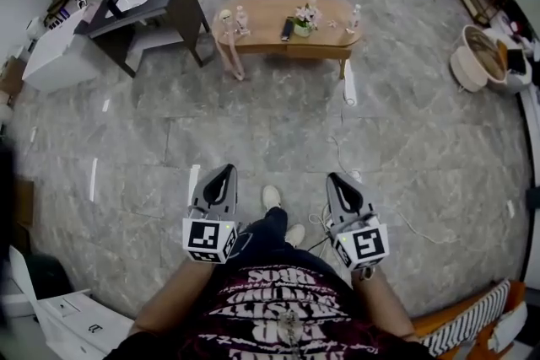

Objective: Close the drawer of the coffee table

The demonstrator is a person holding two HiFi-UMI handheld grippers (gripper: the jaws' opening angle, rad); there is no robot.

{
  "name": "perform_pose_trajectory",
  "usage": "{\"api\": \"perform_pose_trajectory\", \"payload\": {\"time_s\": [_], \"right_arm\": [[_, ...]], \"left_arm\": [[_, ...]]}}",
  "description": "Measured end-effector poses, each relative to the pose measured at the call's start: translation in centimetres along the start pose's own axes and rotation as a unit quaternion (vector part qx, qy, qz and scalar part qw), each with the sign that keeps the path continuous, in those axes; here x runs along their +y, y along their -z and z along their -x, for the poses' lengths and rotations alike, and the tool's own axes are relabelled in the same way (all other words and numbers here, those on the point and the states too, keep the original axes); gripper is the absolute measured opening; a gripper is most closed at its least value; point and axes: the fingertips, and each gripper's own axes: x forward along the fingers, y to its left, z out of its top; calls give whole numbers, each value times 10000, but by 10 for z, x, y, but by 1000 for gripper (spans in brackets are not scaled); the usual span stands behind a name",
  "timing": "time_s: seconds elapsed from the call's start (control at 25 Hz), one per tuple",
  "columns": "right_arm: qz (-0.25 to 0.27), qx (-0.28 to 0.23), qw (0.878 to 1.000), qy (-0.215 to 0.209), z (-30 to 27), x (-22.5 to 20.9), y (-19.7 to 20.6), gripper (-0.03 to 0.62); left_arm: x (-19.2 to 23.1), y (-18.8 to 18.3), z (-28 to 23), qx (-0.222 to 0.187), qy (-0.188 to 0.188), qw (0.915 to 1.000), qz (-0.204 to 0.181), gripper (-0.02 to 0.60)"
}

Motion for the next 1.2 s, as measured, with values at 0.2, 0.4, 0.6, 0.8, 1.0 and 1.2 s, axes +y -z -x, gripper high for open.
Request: {"api": "perform_pose_trajectory", "payload": {"time_s": [0.2,0.4,0.6,0.8,1.0,1.2], "right_arm": [[-169,91,9998,24,-8,-11,7,35],[-220,300,9993,101,-14,-25,14,35],[-216,317,9990,228,-20,-46,12,35],[-149,312,9991,257,-45,-59,2,35],[-46,278,9990,344,-79,-71,-17,35],[107,153,9988,457,-118,-77,-56,35]], "left_arm": [[-7,9,-17,145,85,9999,-21,23],[-17,11,-46,237,300,9993,-27,23],[-20,9,-70,198,357,9992,4,23],[-6,4,-97,164,392,9991,31,23],[23,-13,-126,-13,359,9993,77,23],[59,-48,-152,-353,395,9985,98,23]]}}
